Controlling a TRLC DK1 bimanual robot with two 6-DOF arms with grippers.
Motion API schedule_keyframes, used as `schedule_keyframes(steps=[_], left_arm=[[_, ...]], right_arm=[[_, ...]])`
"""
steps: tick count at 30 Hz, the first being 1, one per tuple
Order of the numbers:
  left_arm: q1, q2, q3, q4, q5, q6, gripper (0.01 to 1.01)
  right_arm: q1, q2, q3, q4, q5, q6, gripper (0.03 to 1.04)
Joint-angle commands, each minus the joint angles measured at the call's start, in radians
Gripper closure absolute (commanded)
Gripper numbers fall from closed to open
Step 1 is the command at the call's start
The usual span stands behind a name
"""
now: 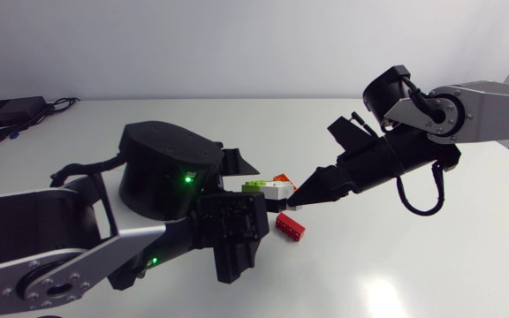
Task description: Disassemble duplo
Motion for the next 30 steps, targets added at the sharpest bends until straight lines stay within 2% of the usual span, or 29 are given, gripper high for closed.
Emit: schedule_keyframes(steps=[1, 5, 7, 9, 12, 21, 22, 25, 26, 30], left_arm=[[-0.008, 0.034, -0.024, 0.028, -0.007, -0.001, 0.056], [-0.011, 0.063, -0.026, 0.060, -0.008, 0.005, 0.082], [-0.012, 0.077, -0.029, 0.072, -0.011, 0.007, 0.154], [-0.014, 0.081, -0.032, 0.077, -0.011, 0.008, 0.274], [-0.012, 0.080, -0.035, 0.091, -0.013, 0.016, 0.521], [-0.008, 0.080, -0.048, 0.086, -0.021, 0.016, 0.607], [-0.005, 0.080, -0.049, 0.081, -0.021, 0.014, 0.607], [0.005, 0.077, -0.035, 0.035, -0.010, 0.000, 0.610], [0.022, 0.072, -0.021, 0.009, 0.015, -0.013, 0.610], [0.124, 0.065, 0.054, -0.120, 0.165, -0.059, 0.608]], right_arm=[[0.018, 0.011, 0.017, -0.014, -0.017, 0.028, 0.86], [0.027, 0.011, 0.009, -0.014, -0.017, 0.031, 0.86], [0.029, 0.005, 0.005, -0.014, -0.017, 0.031, 0.86], [0.029, 0.000, 0.000, -0.014, -0.017, 0.030, 0.86], [0.029, -0.005, -0.008, -0.014, -0.015, 0.025, 0.86], [0.032, -0.014, -0.012, -0.013, -0.017, 0.023, 0.82], [0.032, -0.017, -0.014, -0.014, -0.017, 0.023, 0.73], [0.029, -0.026, -0.011, -0.036, -0.026, 0.022, 0.10], [0.023, -0.037, -0.014, -0.036, -0.028, 0.019, 0.06], [-0.005, -0.083, -0.031, -0.036, -0.028, -0.019, 0.06]])
